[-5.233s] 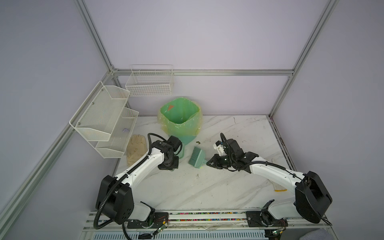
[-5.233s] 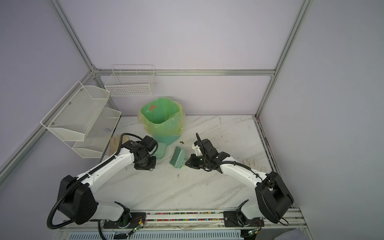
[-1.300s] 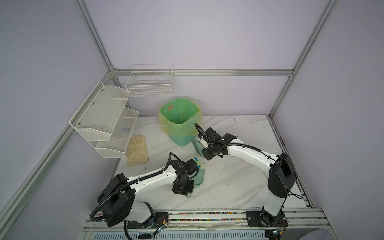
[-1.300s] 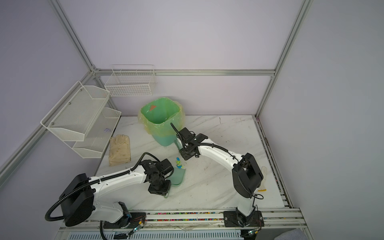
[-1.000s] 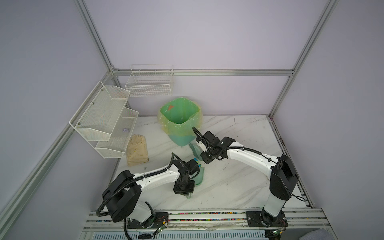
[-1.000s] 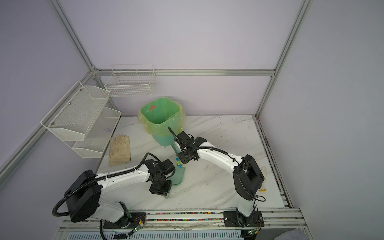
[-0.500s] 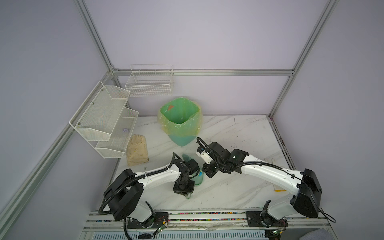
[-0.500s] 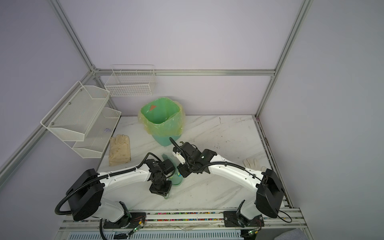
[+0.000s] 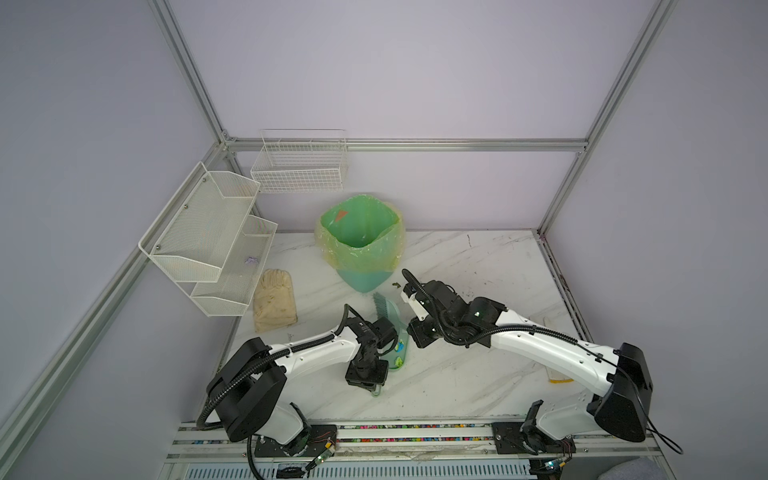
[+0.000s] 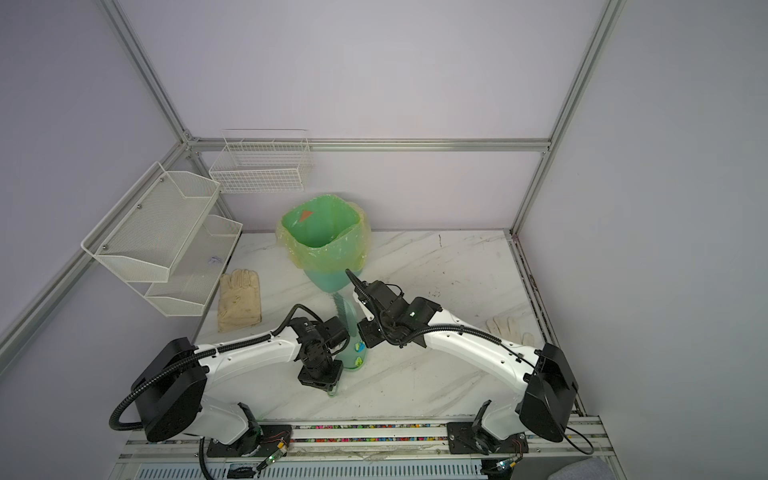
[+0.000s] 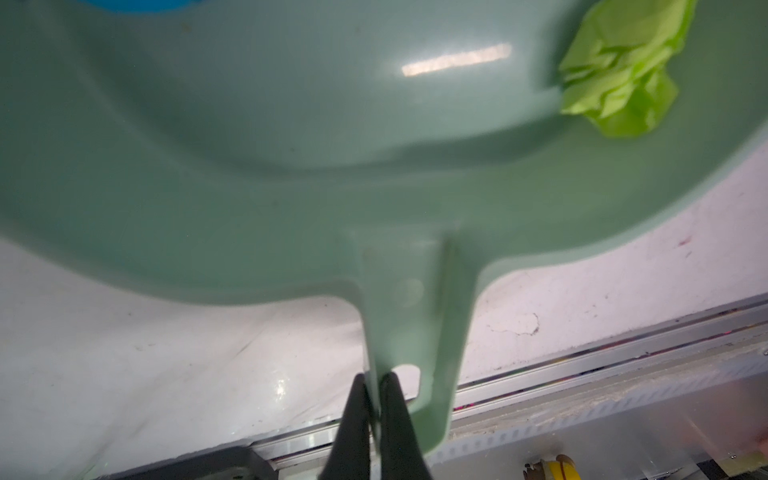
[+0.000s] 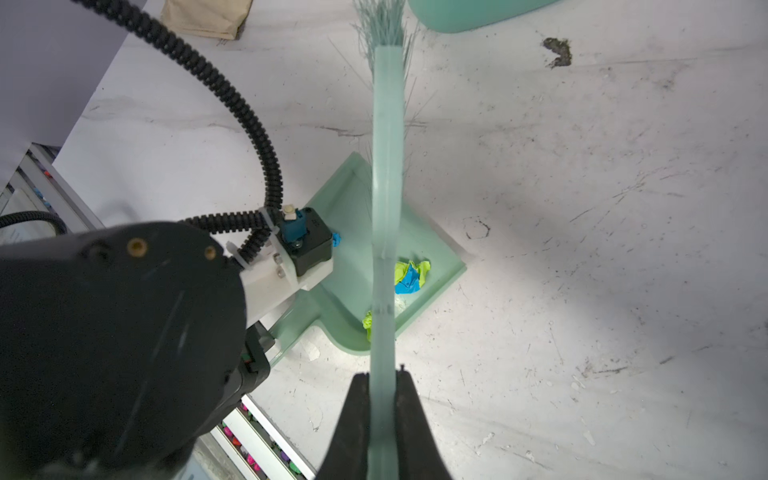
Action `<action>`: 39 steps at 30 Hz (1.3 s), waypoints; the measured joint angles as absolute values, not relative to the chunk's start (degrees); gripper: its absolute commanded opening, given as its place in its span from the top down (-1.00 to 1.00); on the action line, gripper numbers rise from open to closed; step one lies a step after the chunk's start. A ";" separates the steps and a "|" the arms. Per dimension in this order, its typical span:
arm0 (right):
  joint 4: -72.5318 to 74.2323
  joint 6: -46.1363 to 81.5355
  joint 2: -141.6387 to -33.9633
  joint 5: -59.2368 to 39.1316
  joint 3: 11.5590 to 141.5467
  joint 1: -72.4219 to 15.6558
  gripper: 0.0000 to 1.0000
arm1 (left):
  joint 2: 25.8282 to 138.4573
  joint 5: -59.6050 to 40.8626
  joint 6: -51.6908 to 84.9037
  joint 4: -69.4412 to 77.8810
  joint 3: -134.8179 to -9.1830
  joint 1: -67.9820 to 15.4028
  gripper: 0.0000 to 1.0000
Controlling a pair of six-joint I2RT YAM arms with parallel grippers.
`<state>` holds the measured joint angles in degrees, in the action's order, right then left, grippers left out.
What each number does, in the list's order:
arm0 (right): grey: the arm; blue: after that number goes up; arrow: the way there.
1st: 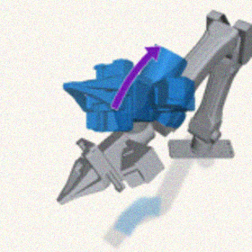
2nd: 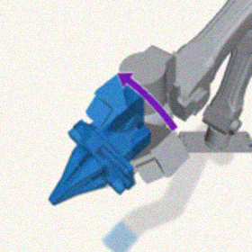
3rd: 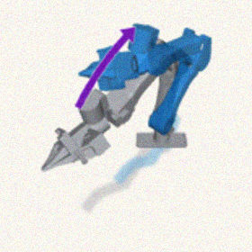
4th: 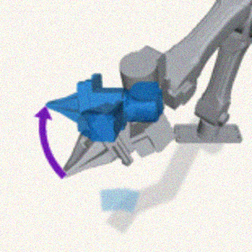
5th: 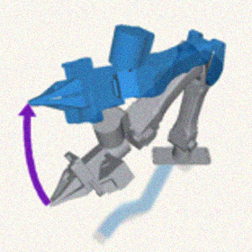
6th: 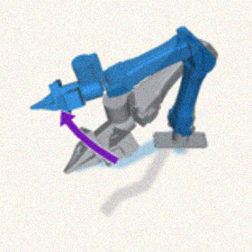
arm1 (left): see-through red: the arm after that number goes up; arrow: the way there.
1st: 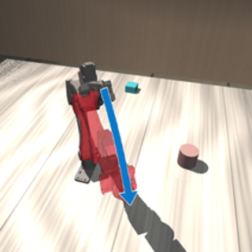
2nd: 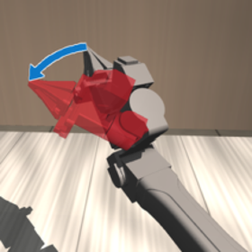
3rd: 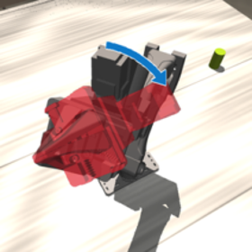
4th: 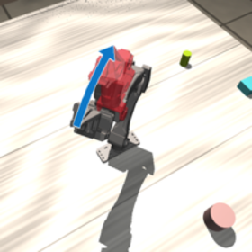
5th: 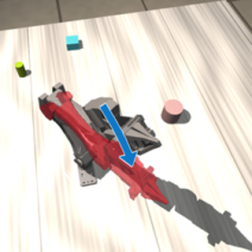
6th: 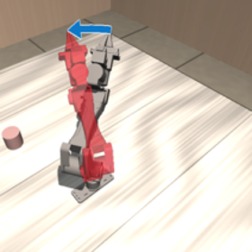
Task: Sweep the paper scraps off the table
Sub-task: 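Sweep the blue and lime scraps into the dustpan with the right gripper's brush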
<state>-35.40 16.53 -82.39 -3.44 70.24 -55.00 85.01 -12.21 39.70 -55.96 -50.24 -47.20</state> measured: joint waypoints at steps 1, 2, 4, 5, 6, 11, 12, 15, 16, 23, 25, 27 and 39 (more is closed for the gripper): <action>-35.33 16.86 -82.39 -2.94 70.41 -54.85 1.00 | 84.95 -12.21 39.59 -55.99 -50.24 -47.13 1.00; -35.27 16.97 -82.39 -2.46 70.50 -54.61 1.00 | 84.86 -12.19 39.44 -56.01 -50.24 -47.00 1.00; -35.00 16.95 -82.41 -2.37 70.48 -54.19 1.00 | 84.77 -11.92 39.35 -56.21 -50.24 -46.87 1.00; -34.89 16.95 -82.48 -2.42 70.48 -53.74 1.00 | 84.73 -11.60 39.35 -56.38 -50.24 -46.78 1.00; -34.85 16.95 -82.52 -2.48 70.48 -53.28 1.00 | 84.68 -11.29 39.35 -56.47 -50.24 -46.74 1.00; -34.70 16.91 -83.29 -2.44 70.48 -50.70 1.00 | 83.99 -9.45 39.35 -57.28 -50.24 -46.54 1.00; -34.68 16.88 -83.33 -2.46 70.48 -50.37 1.00 | 83.94 -9.10 39.35 -57.52 -50.24 -46.52 1.00; -33.30 16.23 -83.31 -3.07 69.43 -50.00 1.00 | 83.92 -8.43 39.35 -58.02 -50.24 -46.50 1.00; -32.71 16.10 -83.31 -3.84 68.58 -49.98 1.00 | 83.92 -8.25 39.35 -58.02 -50.24 -46.50 1.00; -31.09 15.86 -82.91 -9.04 62.92 -49.98 1.00 | 84.27 -7.42 39.35 -58.11 -50.30 -46.50 1.00; -30.57 15.77 -82.19 -10.44 62.50 -49.98 1.00 | 84.62 -7.44 39.35 -58.13 -50.33 -46.48 1.00; -30.24 15.77 -81.19 -11.81 62.48 -49.98 1.00 | 84.88 -7.44 39.35 -58.15 -50.37 -46.48 1.00; -29.76 20.78 -80.16 -9.17 63.26 -45.52 1.00 | 84.90 -7.46 39.09 -58.46 -50.54 -46.48 1.00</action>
